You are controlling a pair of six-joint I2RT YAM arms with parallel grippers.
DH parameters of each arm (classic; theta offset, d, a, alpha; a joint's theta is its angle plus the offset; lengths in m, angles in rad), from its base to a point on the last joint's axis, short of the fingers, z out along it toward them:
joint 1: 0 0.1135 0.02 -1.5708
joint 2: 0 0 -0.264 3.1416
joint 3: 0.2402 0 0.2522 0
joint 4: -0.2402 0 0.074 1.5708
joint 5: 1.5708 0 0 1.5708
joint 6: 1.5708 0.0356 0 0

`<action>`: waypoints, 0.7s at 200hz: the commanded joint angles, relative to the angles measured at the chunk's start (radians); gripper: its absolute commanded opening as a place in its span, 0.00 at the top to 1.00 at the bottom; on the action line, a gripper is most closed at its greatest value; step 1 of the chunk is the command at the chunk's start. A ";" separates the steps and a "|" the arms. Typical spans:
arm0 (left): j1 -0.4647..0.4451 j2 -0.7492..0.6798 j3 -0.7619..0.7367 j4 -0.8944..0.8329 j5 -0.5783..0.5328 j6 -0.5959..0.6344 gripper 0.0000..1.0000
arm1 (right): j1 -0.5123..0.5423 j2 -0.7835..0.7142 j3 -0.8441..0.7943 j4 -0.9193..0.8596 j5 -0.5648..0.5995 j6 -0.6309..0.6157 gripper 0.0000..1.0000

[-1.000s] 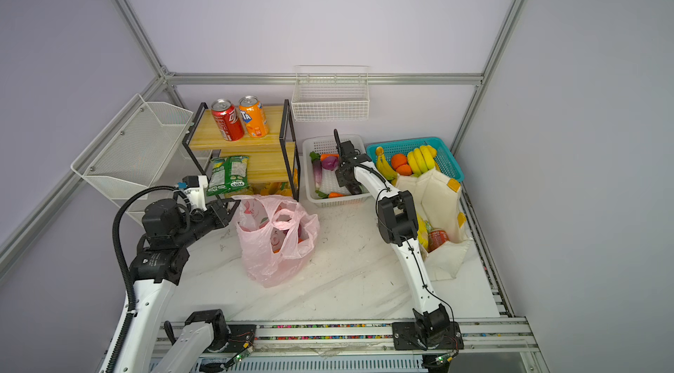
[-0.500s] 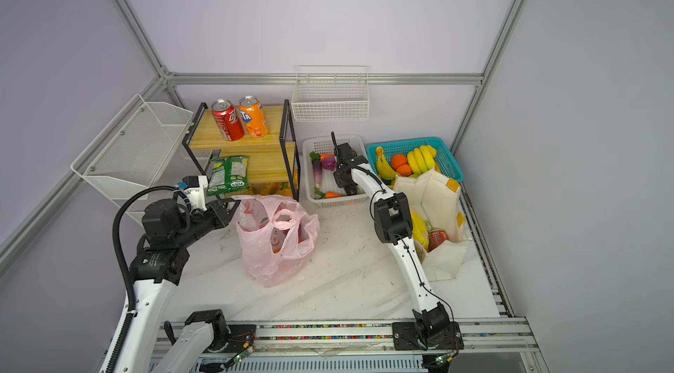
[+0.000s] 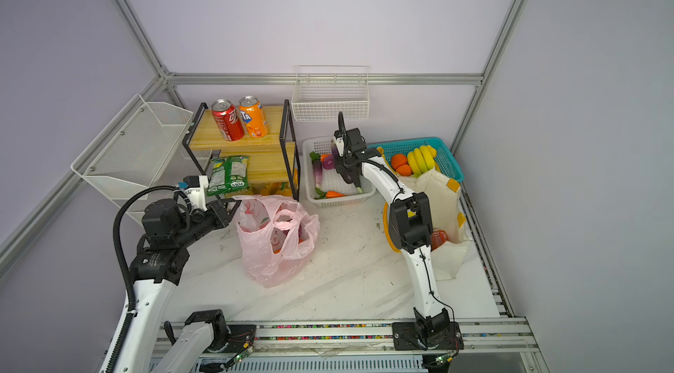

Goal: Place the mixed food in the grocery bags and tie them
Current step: 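Lift the eggplant with the right gripper and carry it to the pink bag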

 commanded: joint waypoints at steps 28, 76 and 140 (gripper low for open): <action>0.008 0.009 -0.050 0.108 0.083 -0.028 1.00 | 0.000 -0.170 -0.185 0.135 -0.123 -0.008 0.76; 0.007 0.024 -0.050 0.145 0.115 -0.055 1.00 | 0.020 -0.508 -0.564 0.338 -0.200 0.065 0.76; 0.005 0.030 -0.056 0.171 0.129 -0.070 1.00 | 0.096 -1.057 -1.168 0.577 -0.307 0.289 0.77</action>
